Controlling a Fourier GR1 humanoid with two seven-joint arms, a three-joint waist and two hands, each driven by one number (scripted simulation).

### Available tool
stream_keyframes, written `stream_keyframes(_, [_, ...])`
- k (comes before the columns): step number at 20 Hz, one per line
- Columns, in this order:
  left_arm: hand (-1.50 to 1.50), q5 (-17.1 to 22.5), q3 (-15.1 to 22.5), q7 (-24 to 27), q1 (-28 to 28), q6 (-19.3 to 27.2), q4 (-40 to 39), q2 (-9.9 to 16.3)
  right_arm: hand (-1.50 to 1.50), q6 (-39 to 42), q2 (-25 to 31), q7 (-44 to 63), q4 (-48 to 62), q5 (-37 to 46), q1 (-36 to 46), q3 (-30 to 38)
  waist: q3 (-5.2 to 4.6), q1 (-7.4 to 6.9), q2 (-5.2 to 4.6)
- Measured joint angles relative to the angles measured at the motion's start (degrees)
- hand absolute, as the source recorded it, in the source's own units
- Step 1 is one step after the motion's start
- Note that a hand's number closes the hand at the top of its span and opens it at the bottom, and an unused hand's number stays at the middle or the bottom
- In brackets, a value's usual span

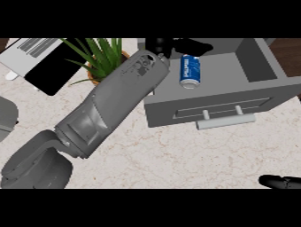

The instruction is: Pick up the can, place it into the drawer and close the drawer

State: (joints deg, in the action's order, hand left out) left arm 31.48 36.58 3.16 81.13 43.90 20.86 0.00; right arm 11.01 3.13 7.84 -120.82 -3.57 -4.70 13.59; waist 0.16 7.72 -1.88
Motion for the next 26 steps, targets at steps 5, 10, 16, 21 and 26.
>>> stream_keyframes(5, [-1.5,2.1,-0.1,1.0,-0.4,1.5,0.6,0.0,-1.5,0.0,1.8,-0.7,-2.7,3.3,0.0,-0.1,-0.04,-0.04,0.07])
stream_keyframes(10, [-1.5,4.5,-1.5,1.9,0.0,0.8,0.5,0.0,-1.5,1.0,4.5,-3.5,-5.5,9.0,-0.9,-1.0,-0.07,-0.4,0.11])
stream_keyframes(16, [-1.5,7.4,-2.2,2.9,0.6,1.5,2.3,0.0,-1.5,0.7,6.5,-4.9,-6.9,17.3,1.0,-4.4,-0.09,-1.72,0.37])
stream_keyframes(21, [-1.5,8.8,-1.9,4.2,0.8,3.6,3.8,0.0,-1.5,-0.3,8.6,-6.6,-5.6,27.4,1.9,-7.7,-0.1,-3.08,0.66])
stream_keyframes(26, [-1.5,9.1,-1.7,4.2,1.9,4.1,3.8,0.0,-1.5,-2.5,10.8,-7.3,-1.0,39.0,5.0,-11.7,-0.12,-4.78,0.92])
